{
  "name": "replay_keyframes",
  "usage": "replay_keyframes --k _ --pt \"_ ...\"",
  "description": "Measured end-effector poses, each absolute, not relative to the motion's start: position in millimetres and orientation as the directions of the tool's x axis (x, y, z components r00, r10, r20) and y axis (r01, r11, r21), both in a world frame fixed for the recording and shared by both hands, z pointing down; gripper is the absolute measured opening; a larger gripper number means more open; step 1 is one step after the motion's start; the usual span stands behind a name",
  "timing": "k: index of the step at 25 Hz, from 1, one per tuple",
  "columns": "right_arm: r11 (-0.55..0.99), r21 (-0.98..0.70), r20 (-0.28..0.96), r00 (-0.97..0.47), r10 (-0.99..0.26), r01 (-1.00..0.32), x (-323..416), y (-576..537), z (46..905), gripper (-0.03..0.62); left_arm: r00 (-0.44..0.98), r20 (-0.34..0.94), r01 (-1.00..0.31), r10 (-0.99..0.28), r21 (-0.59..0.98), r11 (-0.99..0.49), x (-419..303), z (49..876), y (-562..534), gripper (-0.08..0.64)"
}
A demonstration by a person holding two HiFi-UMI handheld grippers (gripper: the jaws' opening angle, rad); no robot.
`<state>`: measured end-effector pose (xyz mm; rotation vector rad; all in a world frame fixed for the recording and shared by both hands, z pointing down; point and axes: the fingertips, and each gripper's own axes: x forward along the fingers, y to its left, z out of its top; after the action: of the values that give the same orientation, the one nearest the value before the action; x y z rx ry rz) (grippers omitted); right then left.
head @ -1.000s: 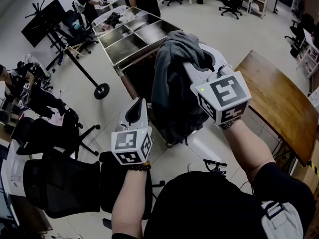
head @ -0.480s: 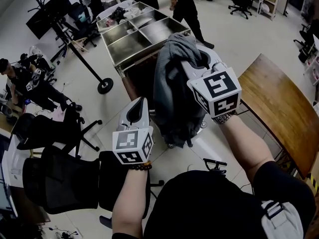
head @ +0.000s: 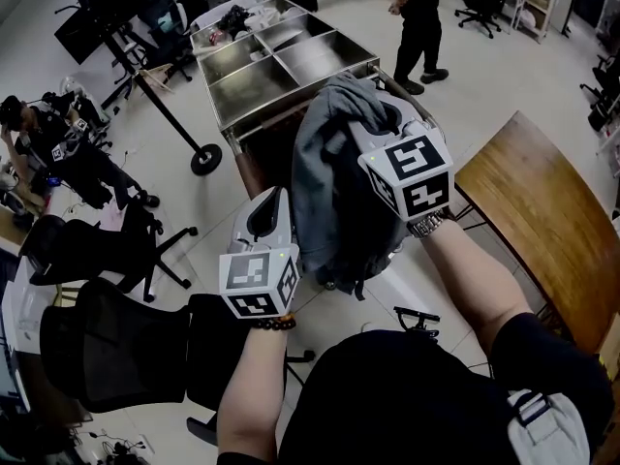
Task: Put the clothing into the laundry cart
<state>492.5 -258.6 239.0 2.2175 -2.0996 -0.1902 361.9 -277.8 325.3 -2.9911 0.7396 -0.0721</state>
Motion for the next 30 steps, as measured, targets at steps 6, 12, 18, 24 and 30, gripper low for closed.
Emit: replay_keyframes --k 6,12,18,24,30 --pt "-0.043 0.121 0.13 0.059 -0.99 -0.992 510.4 -286.4 285.0 0.134 0.879 0.031 -0.474 -0.476 -0.065 -0.878 369.8 328.3 -288.1 0.003" --pt "-0.015 0.076 0.219 0.032 -0.975 -0.997 520.5 -299.6 317.7 0.257 0.874 0.037 -0.481 -0.484 -0.059 -0.875 373.6 334.4 -297.2 0.003" --pt "0.006 0.035 0.254 0.003 -0.967 -0.999 526.7 -301.7 325.3 0.348 0.874 0.043 -0.482 -0.484 -0.055 -0.875 377.9 334.7 -298.1 0.003" --pt "0.01 0.023 0.224 -0.005 -0.975 -1.0 528.1 -295.4 318.7 0.376 0.871 0.049 -0.487 -0.489 -0.045 -0.872 378.0 338.5 -297.1 0.003" --pt "0.022 0.03 0.205 -0.015 -0.979 -0.999 521.1 -287.7 316.4 0.375 0.868 0.045 -0.493 -0.495 -0.045 -0.869 374.7 341.7 -289.8 0.003"
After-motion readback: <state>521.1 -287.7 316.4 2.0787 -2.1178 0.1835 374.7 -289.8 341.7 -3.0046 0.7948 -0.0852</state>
